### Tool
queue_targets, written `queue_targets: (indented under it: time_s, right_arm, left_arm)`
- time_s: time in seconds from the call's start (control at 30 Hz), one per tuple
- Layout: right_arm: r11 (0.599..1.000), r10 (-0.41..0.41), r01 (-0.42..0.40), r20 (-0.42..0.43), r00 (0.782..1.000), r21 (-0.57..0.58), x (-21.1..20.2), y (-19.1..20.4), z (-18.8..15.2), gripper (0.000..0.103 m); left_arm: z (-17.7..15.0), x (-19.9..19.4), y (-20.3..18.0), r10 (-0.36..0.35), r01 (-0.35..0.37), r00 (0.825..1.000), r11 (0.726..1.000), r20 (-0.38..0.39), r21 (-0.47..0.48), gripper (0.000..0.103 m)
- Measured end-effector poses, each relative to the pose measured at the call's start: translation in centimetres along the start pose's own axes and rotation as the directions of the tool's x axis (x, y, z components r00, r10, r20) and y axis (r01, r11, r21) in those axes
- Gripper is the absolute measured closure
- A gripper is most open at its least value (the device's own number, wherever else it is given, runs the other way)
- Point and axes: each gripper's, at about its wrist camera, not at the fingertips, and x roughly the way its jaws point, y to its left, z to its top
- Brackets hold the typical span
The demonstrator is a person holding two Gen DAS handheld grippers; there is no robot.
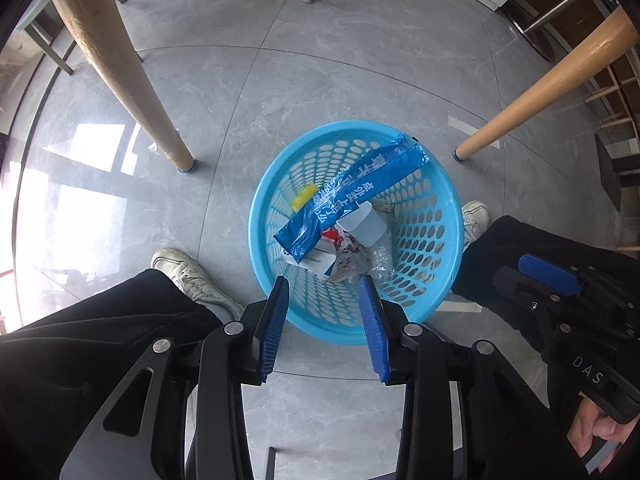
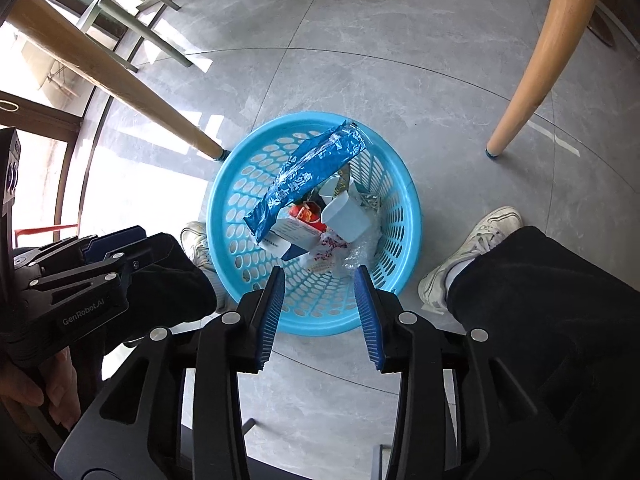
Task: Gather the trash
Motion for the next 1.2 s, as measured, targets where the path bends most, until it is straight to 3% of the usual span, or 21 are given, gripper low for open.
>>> queue_targets:
  time_s: [0.13, 0.27, 0.63, 0.77, 0.9, 1.2]
  right_arm:
    - [1.0, -0.015, 0.016, 0.04, 0.999, -0.025, -2.2, 0.5, -0.6, 0.057]
    - [0.998, -0.022, 0.027, 0.088, 0.996, -0.06, -4.9, 1.0, -1.7, 0.05]
    - [0.985, -0.027, 0.067, 0.241, 0.97, -0.157, -12.4, 2.0, -5.5, 0.032]
    - [0.981, -0.026, 0.08, 0.285, 0.958, -0.179, -14.4, 2.2, -7.0, 0.022]
    - [0.976, -0.026, 0.094, 0.325, 0.945, -0.196, -16.1, 2.2, -8.3, 0.012]
    - [0.975, -0.008, 0.078, 0.314, 0.949, -0.209, -15.7, 2.3, -8.5, 0.009]
  left_arm:
    - [-1.0, -2.7, 0.1, -0.017, 0.017, 0.999, 1.0, 0.051, 0.002, 0.067]
    - [-2.7, -5.8, 0.2, -0.016, 0.013, 0.991, 1.0, 0.131, 0.024, 0.06]
    - [-7.3, -12.9, 0.5, -0.041, -0.001, 0.948, 0.991, 0.314, 0.132, 0.03]
    - [-8.6, -14.0, 0.3, -0.027, -0.031, 0.942, 0.985, 0.334, 0.168, 0.022]
    - [-9.5, -14.6, 0.3, -0.034, -0.029, 0.933, 0.985, 0.357, 0.171, 0.007]
    - [-9.7, -14.6, 0.0, 0.009, -0.076, 0.929, 0.983, 0.369, 0.168, 0.006]
